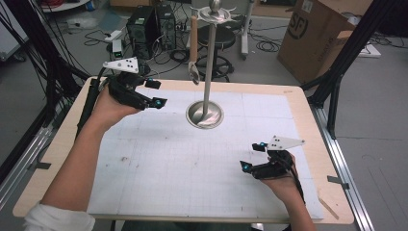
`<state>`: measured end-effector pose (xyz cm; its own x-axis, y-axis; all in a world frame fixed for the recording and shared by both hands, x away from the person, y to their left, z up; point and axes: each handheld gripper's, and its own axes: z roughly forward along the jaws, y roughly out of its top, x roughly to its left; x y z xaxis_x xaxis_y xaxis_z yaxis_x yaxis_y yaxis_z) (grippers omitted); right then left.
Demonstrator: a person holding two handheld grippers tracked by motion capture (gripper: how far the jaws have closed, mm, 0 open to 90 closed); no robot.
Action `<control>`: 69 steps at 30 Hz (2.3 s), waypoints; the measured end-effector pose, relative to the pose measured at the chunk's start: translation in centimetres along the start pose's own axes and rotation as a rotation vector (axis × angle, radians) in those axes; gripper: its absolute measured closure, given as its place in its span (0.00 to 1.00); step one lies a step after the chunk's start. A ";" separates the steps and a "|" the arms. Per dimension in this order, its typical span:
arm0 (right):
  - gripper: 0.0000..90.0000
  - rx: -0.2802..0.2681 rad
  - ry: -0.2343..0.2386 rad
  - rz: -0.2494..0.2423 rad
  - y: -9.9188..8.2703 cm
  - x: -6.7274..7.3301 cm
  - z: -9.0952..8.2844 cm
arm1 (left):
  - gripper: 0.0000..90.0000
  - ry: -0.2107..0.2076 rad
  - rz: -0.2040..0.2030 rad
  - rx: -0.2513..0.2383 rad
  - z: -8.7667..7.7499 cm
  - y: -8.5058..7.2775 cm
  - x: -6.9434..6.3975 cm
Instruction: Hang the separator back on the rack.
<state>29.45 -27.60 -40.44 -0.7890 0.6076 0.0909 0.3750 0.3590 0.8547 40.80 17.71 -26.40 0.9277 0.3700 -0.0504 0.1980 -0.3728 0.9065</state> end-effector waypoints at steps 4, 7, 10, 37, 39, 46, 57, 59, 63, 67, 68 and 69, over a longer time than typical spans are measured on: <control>0.17 0.004 0.001 -0.003 0.1 0.1 0.2 | 0.23 -0.001 -0.002 0.017 -0.2 -1.1 -0.3; 0.17 0.001 0.003 -0.006 0.2 0.1 0.2 | 0.22 -0.006 -0.009 0.022 -0.3 -1.7 -0.6; 0.17 0.000 0.001 -0.004 0.2 0.2 0.1 | 0.21 -0.016 -0.010 0.015 -0.6 -2.1 -0.9; 0.17 0.014 0.000 0.000 0.1 0.1 0.5 | 0.16 0.030 -0.066 -0.023 -1.5 -9.5 -2.9; 0.17 0.013 -0.003 0.006 0.1 0.1 0.4 | 0.16 0.031 -0.061 -0.020 -1.7 -9.7 -3.1; 0.17 0.018 -0.006 0.000 0.1 0.1 0.5 | 0.14 0.040 -0.060 -0.010 -1.8 -10.1 -4.0; 0.17 0.015 -0.010 0.011 0.1 0.0 0.6 | 0.10 0.067 -0.083 -0.004 -2.0 -12.2 -4.8; 0.17 0.020 -0.010 0.004 0.1 0.1 0.6 | 0.10 0.056 -0.097 -0.023 -2.3 -12.6 -4.7; 0.17 0.017 -0.010 0.001 0.1 0.0 0.6 | 0.09 0.073 -0.109 -0.015 -2.1 -12.9 -4.9; 0.17 0.007 -0.010 0.004 0.2 0.0 0.4 | 0.07 0.069 -0.115 -0.023 -1.9 -13.0 -4.9; 0.17 0.009 -0.009 0.006 0.1 0.0 0.4 | 0.07 0.067 -0.118 -0.028 -1.8 -13.0 -4.8; 0.17 0.008 -0.008 0.005 0.1 -0.1 0.4 | 0.07 0.067 -0.121 -0.030 -1.8 -13.0 -4.9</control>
<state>29.73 -27.30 -40.58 -0.7835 0.6147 0.0911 0.3826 0.3617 0.8502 33.12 22.27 -37.22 0.8744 0.4668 -0.1328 0.2963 -0.2969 0.9078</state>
